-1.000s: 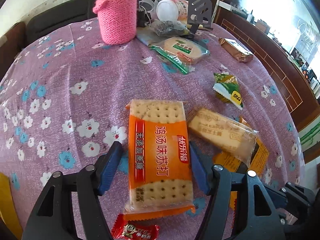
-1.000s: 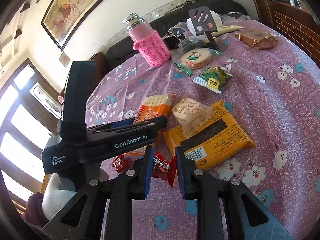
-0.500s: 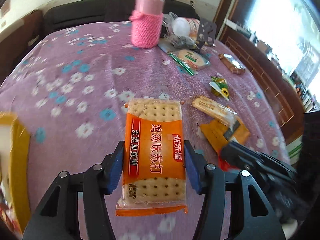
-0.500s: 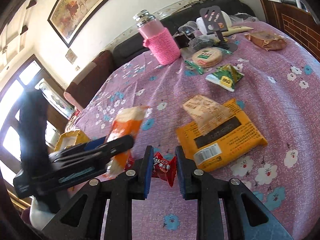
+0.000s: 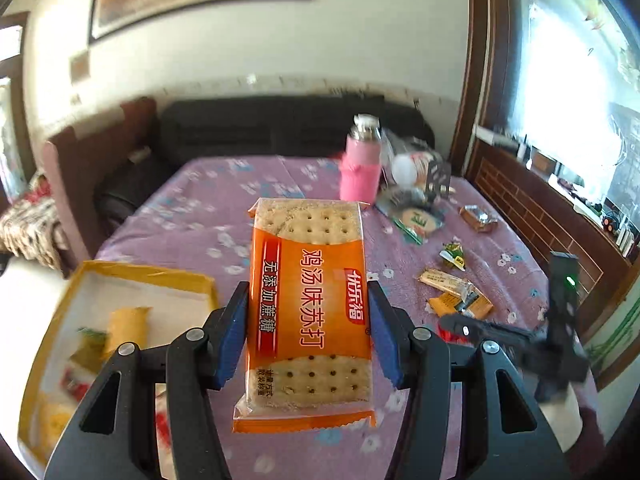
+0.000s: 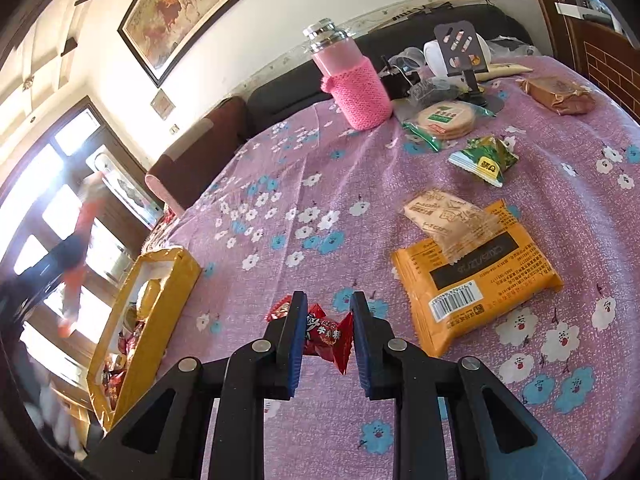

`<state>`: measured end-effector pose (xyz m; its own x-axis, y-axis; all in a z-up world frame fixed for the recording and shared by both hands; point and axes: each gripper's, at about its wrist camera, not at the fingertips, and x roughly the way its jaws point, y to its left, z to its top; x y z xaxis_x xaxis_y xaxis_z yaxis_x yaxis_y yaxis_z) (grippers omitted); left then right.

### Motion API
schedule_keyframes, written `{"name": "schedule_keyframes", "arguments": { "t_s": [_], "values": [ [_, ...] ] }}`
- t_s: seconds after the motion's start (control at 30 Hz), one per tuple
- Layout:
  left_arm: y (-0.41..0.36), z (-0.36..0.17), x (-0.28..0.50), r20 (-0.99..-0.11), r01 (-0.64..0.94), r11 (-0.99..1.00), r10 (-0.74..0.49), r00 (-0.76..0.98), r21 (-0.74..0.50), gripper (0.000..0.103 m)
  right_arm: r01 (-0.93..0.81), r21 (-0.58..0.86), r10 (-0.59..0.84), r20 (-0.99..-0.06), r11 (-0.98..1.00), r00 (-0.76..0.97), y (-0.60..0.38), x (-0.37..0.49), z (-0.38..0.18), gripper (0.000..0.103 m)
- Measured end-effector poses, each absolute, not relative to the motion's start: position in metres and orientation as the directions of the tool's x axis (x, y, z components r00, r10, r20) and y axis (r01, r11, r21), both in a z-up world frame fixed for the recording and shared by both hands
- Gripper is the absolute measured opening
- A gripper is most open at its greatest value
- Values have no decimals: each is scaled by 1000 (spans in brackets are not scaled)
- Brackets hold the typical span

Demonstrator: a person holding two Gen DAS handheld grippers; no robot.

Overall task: Organize snacks
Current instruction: 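Carry the cracker pack and red candy over the tray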

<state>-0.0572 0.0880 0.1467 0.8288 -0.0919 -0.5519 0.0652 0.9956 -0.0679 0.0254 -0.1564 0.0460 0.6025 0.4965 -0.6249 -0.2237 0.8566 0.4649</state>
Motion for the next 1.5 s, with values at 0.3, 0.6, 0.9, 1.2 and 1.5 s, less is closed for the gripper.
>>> {"name": "schedule_keyframes", "arguments": {
  "t_s": [0.3,0.6,0.9,1.2,1.5],
  "values": [
    [138,160,-111,-485,4,986,-87,870,-169,55,-231,433,477,-636,871,607,-135,9,45,23],
    [190,134,-125,-529,-104,964,-42,847,-243,55,-298,586,650,-597,753,470,-86,-28,57,23],
    [247,117,-140,-549,-186,935,-11,836,-303,55,-376,673,771,-554,637,314,-1,-31,78,23],
    [271,121,-148,-535,-177,931,-23,845,-319,55,-494,649,801,-567,578,192,85,-48,86,23],
    [300,83,-139,-643,-307,889,19,766,-339,55,-488,606,764,-597,628,243,79,-41,88,25]
  ]
}}
